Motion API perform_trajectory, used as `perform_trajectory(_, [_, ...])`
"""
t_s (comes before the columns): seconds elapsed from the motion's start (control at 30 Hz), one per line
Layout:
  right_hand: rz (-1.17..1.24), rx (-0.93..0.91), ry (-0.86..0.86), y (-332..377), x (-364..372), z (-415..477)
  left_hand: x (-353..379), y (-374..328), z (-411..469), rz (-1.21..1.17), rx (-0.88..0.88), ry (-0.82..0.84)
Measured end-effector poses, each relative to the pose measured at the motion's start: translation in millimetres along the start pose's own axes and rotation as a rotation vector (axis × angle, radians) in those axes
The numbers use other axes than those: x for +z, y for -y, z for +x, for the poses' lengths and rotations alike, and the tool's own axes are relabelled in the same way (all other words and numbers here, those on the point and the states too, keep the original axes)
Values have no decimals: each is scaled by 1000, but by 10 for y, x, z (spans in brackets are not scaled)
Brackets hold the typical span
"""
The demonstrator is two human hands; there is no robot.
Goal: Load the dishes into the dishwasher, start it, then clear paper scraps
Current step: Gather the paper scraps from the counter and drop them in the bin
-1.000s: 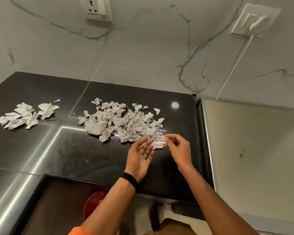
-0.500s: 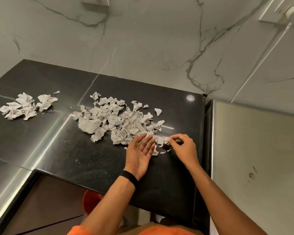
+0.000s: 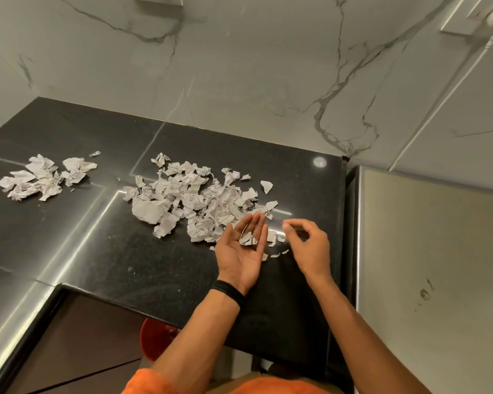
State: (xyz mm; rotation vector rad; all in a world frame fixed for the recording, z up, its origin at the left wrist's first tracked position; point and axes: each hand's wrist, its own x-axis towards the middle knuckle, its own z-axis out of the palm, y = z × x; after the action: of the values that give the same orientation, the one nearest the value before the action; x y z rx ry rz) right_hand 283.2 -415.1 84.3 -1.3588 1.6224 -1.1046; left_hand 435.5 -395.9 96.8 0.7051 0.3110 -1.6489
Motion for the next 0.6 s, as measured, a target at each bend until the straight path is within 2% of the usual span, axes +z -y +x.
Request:
perform_trajectory(0.1, [-238, -38, 112, -215, -54, 89, -67, -106, -49, 22, 16, -6])
perform_trajectory(0.2, [-483, -170, 221, -299, -21, 85, -101, -180, -96, 52, 34, -32])
perform_trajectory(0.37, [-644, -373, 178, -275, 28, 57, -163, -157, -159, 67, 41, -60])
perform_trajectory(0.43, [-602, -314, 166, -257, 38, 43, -157, -111, -161, 77, 34, -75])
perform_trajectory(0.53, [-276, -121, 129, -121, 14, 8, -128, -39, -128, 98, 37, -90])
perform_trajectory(0.6, [-123, -141, 162, 50, 11, -94, -108, 16, -93, 121, 31, -96])
